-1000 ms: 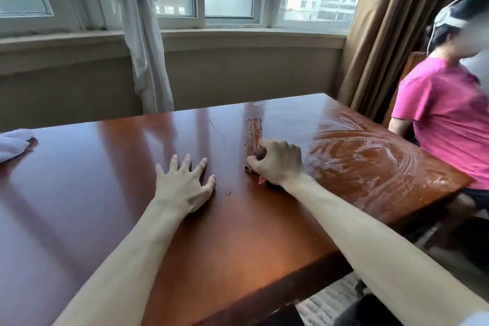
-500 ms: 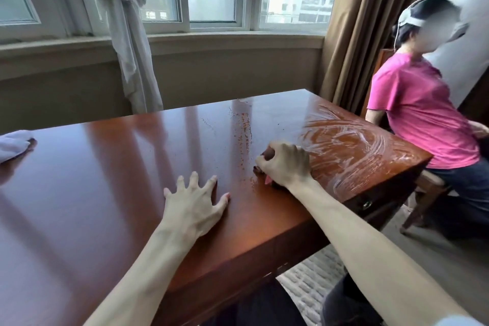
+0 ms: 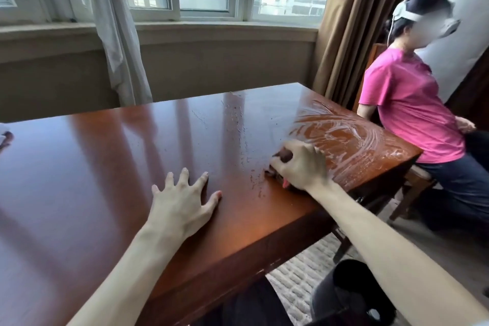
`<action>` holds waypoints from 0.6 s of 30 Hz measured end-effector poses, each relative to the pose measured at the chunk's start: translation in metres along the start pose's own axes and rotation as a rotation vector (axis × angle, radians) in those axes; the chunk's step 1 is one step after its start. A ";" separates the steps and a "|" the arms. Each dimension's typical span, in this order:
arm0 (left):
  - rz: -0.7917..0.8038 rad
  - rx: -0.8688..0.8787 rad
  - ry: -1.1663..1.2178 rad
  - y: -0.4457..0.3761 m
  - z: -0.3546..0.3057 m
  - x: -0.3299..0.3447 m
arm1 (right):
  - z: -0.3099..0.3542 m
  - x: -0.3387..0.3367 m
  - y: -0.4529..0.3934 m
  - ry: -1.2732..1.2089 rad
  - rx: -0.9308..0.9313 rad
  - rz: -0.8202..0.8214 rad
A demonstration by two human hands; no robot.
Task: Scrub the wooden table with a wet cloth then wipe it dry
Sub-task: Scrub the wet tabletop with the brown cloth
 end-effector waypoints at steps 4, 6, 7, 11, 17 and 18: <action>0.014 0.001 0.004 0.002 -0.002 0.001 | -0.003 0.004 0.004 0.045 0.050 -0.019; 0.012 -0.007 0.010 0.001 -0.002 -0.001 | 0.004 0.004 0.020 0.007 -0.048 -0.012; 0.018 -0.011 0.017 0.000 -0.002 0.000 | 0.000 0.003 0.017 0.010 -0.059 0.011; 0.016 -0.012 -0.010 -0.001 -0.003 -0.002 | -0.017 -0.002 -0.023 0.029 0.123 -0.013; 0.027 -0.014 -0.013 -0.002 -0.002 0.000 | 0.011 -0.001 0.022 -0.073 -0.114 0.087; 0.029 -0.015 -0.014 -0.001 -0.002 0.000 | 0.001 -0.002 0.006 -0.045 -0.080 0.076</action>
Point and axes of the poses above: each hand's wrist, its own y-axis away from the middle knuckle, its own x-axis out of the palm, z = x × y, the point moved 9 cm from there along -y, towards the middle knuckle, and after that the axes turned 5 degrees about -x, right-handed, at the moved point
